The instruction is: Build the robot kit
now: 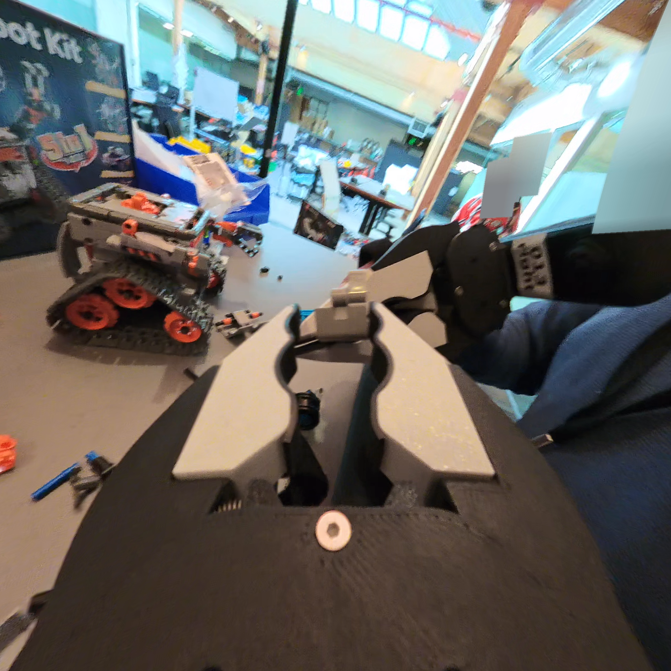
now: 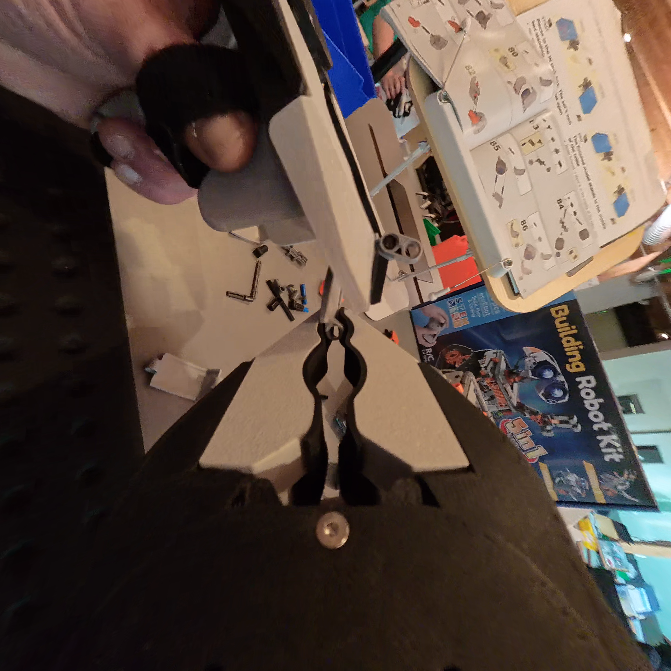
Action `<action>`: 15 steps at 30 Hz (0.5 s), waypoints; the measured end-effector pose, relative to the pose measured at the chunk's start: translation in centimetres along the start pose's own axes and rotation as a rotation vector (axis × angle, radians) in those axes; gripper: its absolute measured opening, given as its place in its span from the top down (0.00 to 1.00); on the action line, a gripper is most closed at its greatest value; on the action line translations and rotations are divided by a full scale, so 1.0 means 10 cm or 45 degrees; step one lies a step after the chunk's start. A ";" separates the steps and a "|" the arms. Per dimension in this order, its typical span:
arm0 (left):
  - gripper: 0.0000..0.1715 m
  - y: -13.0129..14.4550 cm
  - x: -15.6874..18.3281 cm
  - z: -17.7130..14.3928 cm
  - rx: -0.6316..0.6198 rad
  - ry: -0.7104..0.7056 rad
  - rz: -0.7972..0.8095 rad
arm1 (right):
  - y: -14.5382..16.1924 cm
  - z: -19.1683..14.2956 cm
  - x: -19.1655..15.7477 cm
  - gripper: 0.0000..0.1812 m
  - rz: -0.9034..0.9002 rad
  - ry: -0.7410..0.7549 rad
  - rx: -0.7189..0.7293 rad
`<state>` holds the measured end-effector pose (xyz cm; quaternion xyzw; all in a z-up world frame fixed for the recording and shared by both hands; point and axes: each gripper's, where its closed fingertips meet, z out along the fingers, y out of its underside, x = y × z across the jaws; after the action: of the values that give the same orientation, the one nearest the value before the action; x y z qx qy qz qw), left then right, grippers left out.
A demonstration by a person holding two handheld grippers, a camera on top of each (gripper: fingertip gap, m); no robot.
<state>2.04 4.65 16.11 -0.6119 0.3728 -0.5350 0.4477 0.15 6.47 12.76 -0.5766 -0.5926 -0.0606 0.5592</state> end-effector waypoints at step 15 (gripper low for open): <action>0.86 0.00 -0.05 -0.23 0.023 0.086 0.019 | -0.08 0.02 -0.05 0.87 0.175 -0.101 0.134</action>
<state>-0.30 4.75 16.00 -0.5866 0.3873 -0.5554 0.4444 -0.71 6.02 12.80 -0.5875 -0.5758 0.0319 0.5677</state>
